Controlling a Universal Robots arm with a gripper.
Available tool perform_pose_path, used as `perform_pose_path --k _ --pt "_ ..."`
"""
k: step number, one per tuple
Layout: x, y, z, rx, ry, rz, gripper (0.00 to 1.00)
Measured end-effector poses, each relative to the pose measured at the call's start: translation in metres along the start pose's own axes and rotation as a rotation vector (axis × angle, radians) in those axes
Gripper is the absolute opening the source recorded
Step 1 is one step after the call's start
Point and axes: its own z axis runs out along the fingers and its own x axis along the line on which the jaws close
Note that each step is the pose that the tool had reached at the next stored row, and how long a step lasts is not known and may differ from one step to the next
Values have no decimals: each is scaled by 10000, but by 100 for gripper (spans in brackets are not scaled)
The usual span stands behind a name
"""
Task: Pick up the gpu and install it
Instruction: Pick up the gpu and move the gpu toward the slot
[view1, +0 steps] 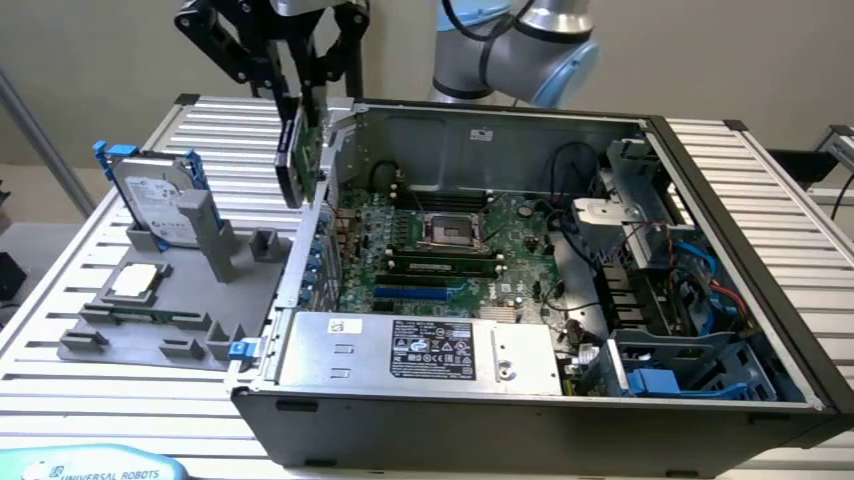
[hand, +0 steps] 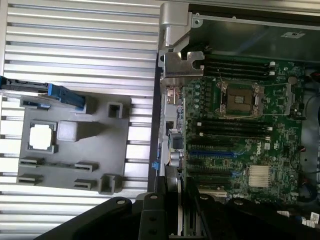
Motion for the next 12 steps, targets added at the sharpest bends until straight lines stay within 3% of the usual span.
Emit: perform_pose_path --k 12 --pt "-541 -26 93 0 19 1 27"
